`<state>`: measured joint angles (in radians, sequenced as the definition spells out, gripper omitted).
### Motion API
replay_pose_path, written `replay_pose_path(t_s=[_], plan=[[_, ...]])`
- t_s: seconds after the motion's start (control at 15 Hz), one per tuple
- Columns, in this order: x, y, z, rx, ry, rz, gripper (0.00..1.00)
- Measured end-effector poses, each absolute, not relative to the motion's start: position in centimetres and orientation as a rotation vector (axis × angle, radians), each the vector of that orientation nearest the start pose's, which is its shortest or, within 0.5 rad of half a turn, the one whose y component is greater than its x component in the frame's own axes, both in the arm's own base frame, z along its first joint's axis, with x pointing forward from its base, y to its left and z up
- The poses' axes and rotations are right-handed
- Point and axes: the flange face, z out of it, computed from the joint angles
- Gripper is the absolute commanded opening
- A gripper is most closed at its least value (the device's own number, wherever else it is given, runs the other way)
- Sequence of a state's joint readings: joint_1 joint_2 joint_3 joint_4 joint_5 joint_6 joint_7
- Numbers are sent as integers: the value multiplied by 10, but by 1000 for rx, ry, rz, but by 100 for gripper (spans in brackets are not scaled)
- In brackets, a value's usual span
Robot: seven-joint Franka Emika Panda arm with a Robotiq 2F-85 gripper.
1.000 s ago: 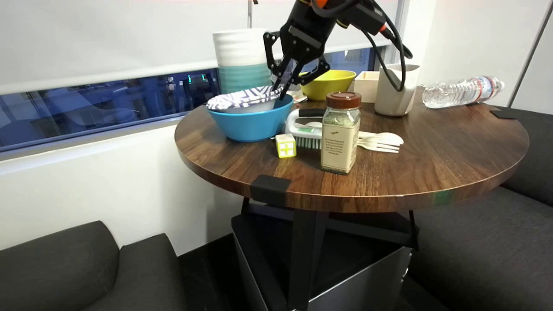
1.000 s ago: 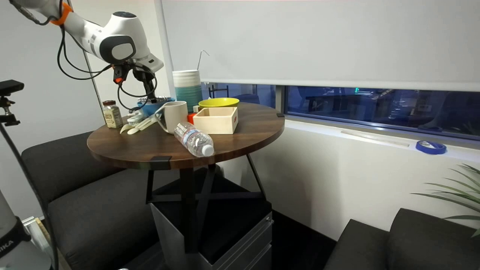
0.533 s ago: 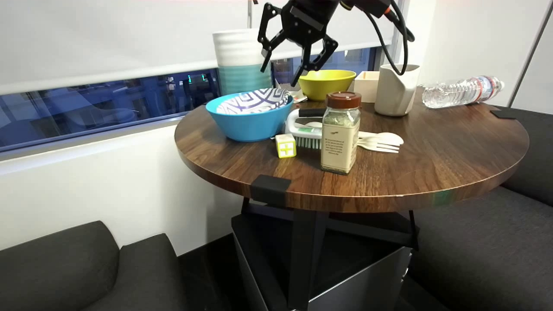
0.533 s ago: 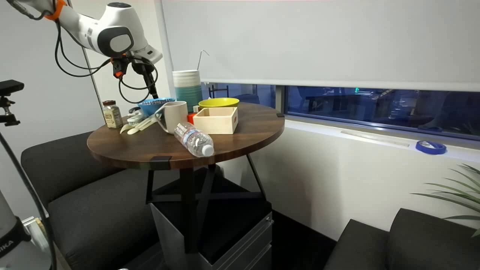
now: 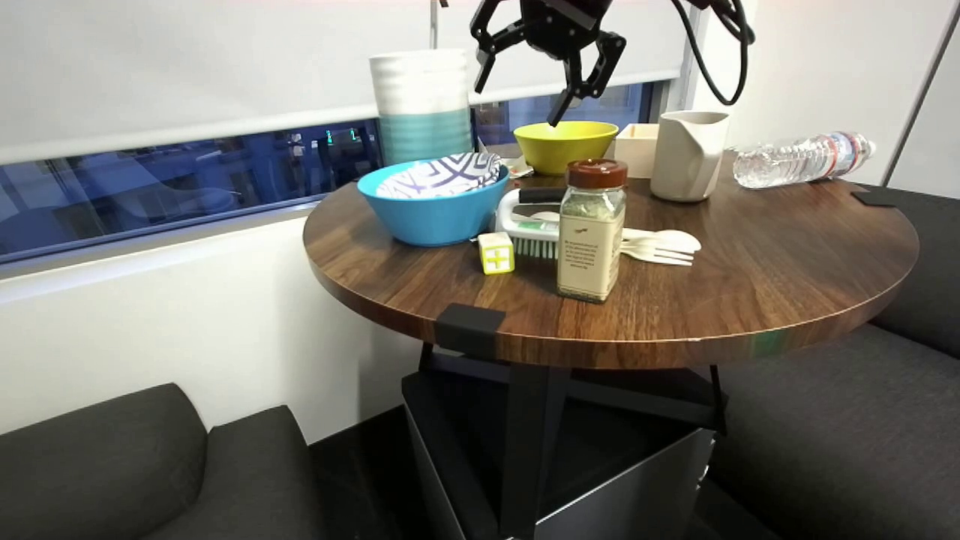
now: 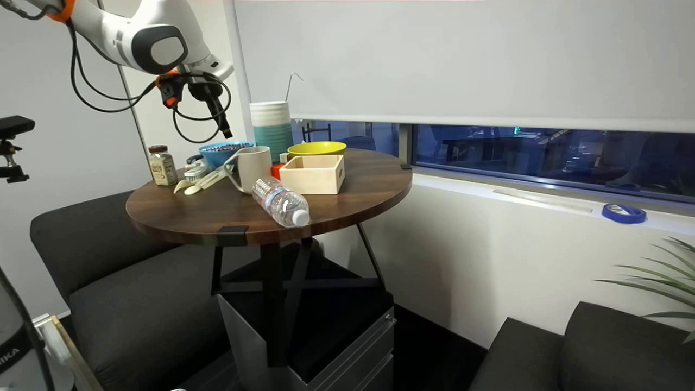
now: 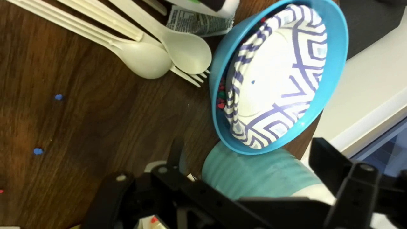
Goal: Stack the white bowls together then pick them up and put them in the blue bowl
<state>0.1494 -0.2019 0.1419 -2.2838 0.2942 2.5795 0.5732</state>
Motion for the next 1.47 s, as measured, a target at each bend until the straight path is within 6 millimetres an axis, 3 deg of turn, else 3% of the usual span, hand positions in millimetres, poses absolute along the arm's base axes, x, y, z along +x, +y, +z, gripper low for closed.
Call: replay_pose_path(t_s=[0.27, 0.87, 1.47], plan=[[470, 140, 502, -2694, 463, -592, 100], [378, 110, 523, -2789, -18, -636, 100], [312, 79, 546, -2727, -247, -758, 100]])
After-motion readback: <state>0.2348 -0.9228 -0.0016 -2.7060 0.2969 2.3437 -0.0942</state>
